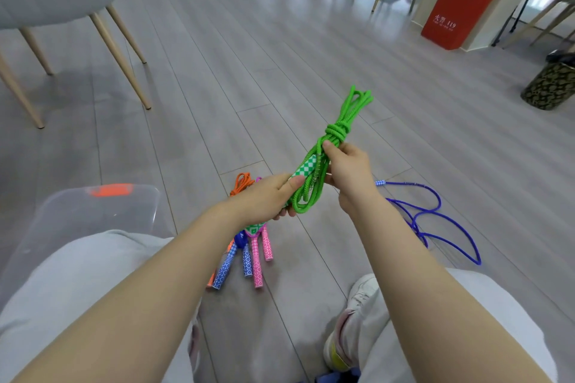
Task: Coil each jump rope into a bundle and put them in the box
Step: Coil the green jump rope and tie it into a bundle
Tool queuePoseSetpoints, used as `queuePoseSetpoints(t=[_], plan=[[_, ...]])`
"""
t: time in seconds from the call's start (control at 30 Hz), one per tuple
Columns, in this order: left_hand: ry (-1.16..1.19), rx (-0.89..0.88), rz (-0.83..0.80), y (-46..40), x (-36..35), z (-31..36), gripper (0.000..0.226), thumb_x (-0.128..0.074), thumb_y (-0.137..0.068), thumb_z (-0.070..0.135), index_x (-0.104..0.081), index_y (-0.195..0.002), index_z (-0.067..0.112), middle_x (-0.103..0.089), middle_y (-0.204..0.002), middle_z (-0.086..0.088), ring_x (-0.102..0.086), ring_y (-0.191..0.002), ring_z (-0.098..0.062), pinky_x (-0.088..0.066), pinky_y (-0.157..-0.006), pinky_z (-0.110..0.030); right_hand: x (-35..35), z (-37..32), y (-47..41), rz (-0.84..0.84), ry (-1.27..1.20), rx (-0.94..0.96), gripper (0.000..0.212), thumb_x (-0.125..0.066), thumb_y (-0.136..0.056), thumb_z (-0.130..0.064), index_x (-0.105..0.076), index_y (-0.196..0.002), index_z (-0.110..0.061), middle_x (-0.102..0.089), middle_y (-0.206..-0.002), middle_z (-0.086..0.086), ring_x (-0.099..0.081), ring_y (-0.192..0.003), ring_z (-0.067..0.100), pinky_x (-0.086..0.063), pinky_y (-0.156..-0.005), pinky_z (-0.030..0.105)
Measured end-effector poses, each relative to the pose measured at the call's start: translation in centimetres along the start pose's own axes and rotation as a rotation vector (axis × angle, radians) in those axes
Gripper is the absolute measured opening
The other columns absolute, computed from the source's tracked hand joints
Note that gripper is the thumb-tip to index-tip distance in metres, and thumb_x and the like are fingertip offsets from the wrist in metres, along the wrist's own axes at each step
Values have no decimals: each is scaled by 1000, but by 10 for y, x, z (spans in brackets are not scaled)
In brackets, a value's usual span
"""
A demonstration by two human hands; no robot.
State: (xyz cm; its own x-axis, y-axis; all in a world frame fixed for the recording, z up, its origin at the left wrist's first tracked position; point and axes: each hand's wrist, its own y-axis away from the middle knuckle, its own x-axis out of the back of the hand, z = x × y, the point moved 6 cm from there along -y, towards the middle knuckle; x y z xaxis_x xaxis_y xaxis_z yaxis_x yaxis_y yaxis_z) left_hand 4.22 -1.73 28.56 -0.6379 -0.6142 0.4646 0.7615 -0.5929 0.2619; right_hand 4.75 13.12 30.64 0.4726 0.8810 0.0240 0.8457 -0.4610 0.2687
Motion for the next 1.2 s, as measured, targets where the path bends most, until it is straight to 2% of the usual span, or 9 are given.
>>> queuePoseSetpoints(t=[0.17,0.3,0.4,0.53,0.67,0.83,0.97,1.07,1.2], plan=[[-4,36,-5,-5,-3,-22,32,-31,-102,43,-50,-87,22,-62,-79,1,-54,-66,-11,-48,-66,-28,4,9,-17,-81,40,-25,14,-55,-97,-20,-62,-90,-10,-68,-92,12,-68,-79,24,-56,-59,29],[213,115,1,-16,-4,-34,39,-38,-99,46,-47,-130,25,-61,-116,0,-67,-92,-20,-54,-70,-26,-6,18,-30,-170,88,-49,15,-55,-98,-21,-63,-95,-8,-69,-89,10,-68,-71,21,-56,-55,25],[458,244,21,-27,-14,-53,50,-45,-93,55,-39,-138,33,-58,-122,2,-67,-102,-30,-59,-73,-40,-19,37,-38,-215,78,-127,17,-56,-97,-21,-63,-103,-6,-68,-88,10,-67,-68,20,-57,-57,25],[499,288,90,-43,-27,-85,53,-49,-94,51,-38,-142,30,-51,-128,15,-53,-116,-10,-45,-96,-29,-42,68,-55,-255,148,-155,15,-55,-97,-22,-63,-97,-10,-67,-91,12,-65,-75,23,-57,-73,35],[478,325,165,-55,-36,-120,19,-50,-98,34,-47,-117,30,-56,-91,15,-57,-62,13,-42,-49,-3,-58,108,-77,-257,184,-206,11,-56,-94,-12,-66,-90,-11,-69,-99,20,-64,-84,26,-54,-86,44],[338,376,308,-77,-40,-190,18,-58,-93,32,-53,-110,27,-66,-97,-3,-63,-85,-17,-53,-81,-36,-79,173,-89,-280,252,-315,18,-55,-92,-13,-61,-108,-19,-66,-94,9,-56,-77,19,-46,-66,29],[246,465,425,-97,-45,-253,29,-53,-78,49,-48,-104,37,-66,-91,-3,-65,-85,-27,-54,-78,-48,-104,211,-97,-376,250,-291,38,-44,-93,8,-50,-129,-4,-61,-104,6,-55,-77,8,-42,-56,8],[181,497,496,-106,-42,-270,27,-56,-81,39,-49,-107,34,-65,-95,-8,-64,-87,-33,-53,-77,-43,-125,237,-104,-437,262,-240,48,-35,-88,22,-42,-134,12,-52,-130,12,-53,-119,21,-42,-72,-1],[-19,569,538,-111,-33,-278,36,-57,-92,21,-48,-125,12,-56,-115,-20,-56,-103,-39,-42,-81,-38,-134,276,-120,-439,398,-222,51,-39,-87,17,-45,-137,7,-51,-139,15,-48,-129,22,-37,-103,16]])
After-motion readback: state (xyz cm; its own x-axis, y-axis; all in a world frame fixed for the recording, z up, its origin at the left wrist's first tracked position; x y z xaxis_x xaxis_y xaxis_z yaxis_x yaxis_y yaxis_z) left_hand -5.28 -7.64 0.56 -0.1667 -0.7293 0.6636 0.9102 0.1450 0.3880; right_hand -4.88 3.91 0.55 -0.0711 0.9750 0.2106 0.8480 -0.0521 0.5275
